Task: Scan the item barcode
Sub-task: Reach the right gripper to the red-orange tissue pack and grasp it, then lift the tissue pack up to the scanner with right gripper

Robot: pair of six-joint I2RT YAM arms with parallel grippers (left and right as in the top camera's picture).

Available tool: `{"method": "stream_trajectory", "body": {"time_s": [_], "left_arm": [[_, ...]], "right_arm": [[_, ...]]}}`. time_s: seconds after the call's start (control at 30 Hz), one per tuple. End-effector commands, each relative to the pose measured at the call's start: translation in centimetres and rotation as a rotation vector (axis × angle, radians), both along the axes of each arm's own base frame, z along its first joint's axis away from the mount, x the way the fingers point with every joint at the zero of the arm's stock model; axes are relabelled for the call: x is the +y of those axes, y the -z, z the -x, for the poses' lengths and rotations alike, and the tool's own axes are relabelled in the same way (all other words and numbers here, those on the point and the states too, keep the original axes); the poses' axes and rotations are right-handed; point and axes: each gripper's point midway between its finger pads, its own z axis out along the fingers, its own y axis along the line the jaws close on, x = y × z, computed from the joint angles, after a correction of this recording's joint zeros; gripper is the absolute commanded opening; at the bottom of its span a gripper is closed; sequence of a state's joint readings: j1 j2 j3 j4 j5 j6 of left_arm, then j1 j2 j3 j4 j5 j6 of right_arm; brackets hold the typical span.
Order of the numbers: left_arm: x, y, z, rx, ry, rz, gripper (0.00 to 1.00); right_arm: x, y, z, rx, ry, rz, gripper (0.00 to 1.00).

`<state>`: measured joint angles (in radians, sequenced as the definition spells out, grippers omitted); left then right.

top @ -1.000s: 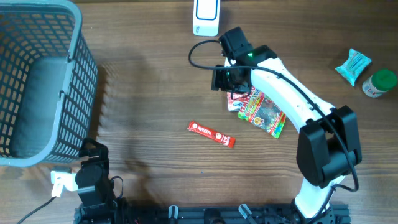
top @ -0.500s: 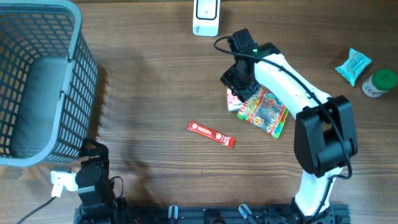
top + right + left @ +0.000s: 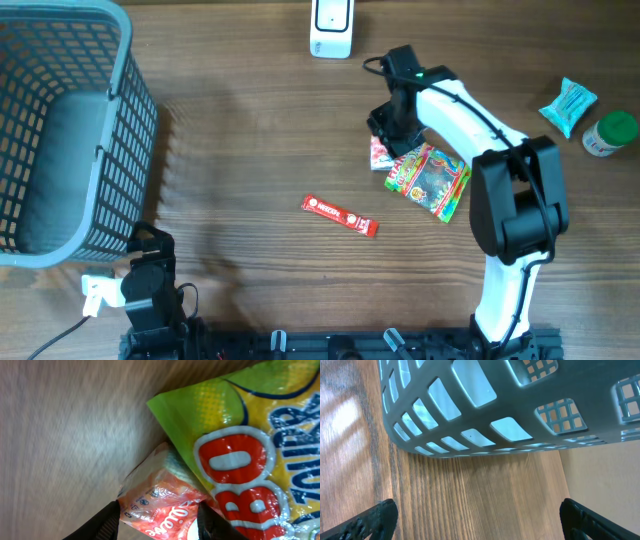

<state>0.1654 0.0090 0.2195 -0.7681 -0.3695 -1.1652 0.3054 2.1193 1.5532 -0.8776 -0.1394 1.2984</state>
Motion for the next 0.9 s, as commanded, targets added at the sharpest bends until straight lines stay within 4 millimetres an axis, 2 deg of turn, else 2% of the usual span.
{"method": "stream_trajectory", "body": {"time_s": [0.0,0.07,0.13,0.27,0.33,0.5,0.57,0.63,0.67,0.7,0.87], "left_arm": [[0.3,0.2,0.2,0.007,-0.017,-0.008,1.0],[0.3,0.2,0.2,0.007,-0.017,-0.008,1.0],[0.3,0.2,0.2,0.007,-0.017,-0.008,1.0],[0.3,0.2,0.3,0.01,-0.017,-0.007,1.0],[0.3,0.2,0.3,0.01,-0.017,-0.007,1.0],[0.3,0.2,0.3,0.01,-0.017,-0.008,1.0],[0.3,0.2,0.3,0.01,-0.017,-0.007,1.0],[0.3,0.2,0.3,0.01,-0.017,-0.007,1.0],[0.3,0.2,0.3,0.01,-0.017,-0.007,1.0],[0.3,0.2,0.3,0.01,-0.017,-0.007,1.0],[0.3,0.2,0.3,0.01,-0.017,-0.007,1.0]], "right_arm": [[-1.0,1.4,-0.5,0.022,0.029,0.018,0.53],[-0.7,1.2,-0.7,0.011,0.012,0.005,0.78],[-0.1,0.4,-1.4,-0.011,-0.027,-0.024,0.87],[0.1,-2.2,-2.8,-0.041,-0.014,-0.023,0.92],[-0.1,-2.2,-2.7,-0.029,0.026,-0.022,0.92],[-0.8,-0.8,-1.6,0.046,0.109,0.015,0.9],[-0.9,0.2,-0.9,0.086,0.122,0.025,0.87],[-1.0,1.1,-0.6,0.113,0.134,0.034,0.78],[-1.1,1.2,-0.5,0.121,0.143,0.037,0.73],[-1.1,1.7,-0.4,0.132,0.15,0.043,0.6],[-1.3,3.1,-0.3,0.151,0.148,0.056,0.35]]}}
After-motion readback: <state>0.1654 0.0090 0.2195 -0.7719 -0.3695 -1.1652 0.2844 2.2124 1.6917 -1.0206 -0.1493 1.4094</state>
